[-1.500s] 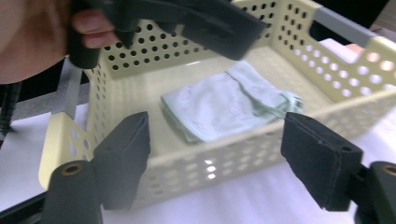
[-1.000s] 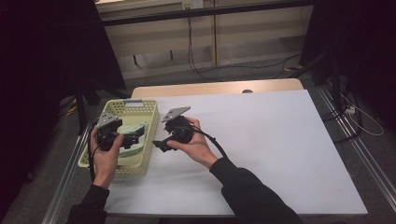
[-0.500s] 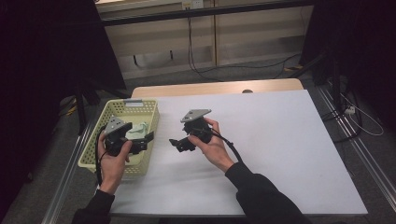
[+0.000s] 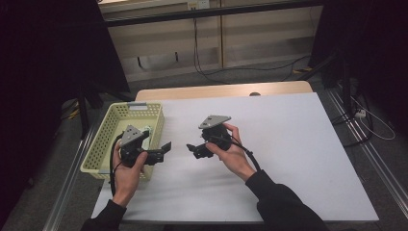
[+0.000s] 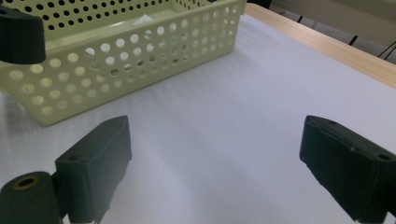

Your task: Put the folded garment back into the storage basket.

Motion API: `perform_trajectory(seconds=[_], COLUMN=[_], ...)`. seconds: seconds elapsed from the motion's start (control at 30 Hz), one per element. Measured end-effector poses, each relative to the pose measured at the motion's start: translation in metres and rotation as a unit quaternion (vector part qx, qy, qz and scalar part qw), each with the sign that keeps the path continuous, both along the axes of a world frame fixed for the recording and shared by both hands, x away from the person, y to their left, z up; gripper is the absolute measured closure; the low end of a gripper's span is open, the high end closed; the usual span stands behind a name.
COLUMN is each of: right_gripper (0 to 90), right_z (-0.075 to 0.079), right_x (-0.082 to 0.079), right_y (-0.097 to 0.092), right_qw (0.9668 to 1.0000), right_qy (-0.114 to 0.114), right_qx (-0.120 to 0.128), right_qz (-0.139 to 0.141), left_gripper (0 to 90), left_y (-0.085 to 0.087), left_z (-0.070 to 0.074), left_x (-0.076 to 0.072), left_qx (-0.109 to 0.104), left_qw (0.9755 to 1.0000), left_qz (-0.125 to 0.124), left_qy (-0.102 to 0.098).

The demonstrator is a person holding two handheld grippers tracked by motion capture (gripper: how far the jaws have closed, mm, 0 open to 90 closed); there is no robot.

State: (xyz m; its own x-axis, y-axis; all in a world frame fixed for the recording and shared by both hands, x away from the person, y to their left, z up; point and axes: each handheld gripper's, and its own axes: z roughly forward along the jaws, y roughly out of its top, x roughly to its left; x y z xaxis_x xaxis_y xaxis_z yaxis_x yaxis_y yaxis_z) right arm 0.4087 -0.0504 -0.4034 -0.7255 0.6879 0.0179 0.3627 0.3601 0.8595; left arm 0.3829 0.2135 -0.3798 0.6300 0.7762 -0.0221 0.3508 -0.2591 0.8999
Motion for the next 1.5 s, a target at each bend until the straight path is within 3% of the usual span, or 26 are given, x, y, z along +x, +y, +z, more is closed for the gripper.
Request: perform_trajectory(seconds=[0.43, 0.77, 0.97, 1.5], right_gripper=[8.4, 6.1, 4.9, 4.2], right_z=[-0.008, -0.015, -0.021, -0.027], right_x=[-0.017, -0.04, -0.056, -0.1], right_y=[-0.041, -0.075, -0.097, -0.154], right_qw=[0.9994, 0.9984, 0.997, 0.9904], right_qy=[-0.004, -0.007, -0.01, -0.017], right_qx=[0.006, 0.006, 0.005, 0.014], right_qz=[-0.034, -0.056, -0.077, -0.136], left_gripper=[4.5, 4.6, 4.5, 4.5], left_y=[-0.025, -0.042, -0.049, -0.053], left_z=[-0.009, -0.021, -0.028, -0.036], left_x=[-0.011, -0.017, -0.023, -0.035], left_qx=[0.011, 0.018, 0.007, 0.01], left_qw=[0.9994, 0.9986, 0.9975, 0.9967], left_qz=[-0.032, -0.047, -0.064, -0.075], left_qy=[0.007, 0.015, 0.03, 0.03])
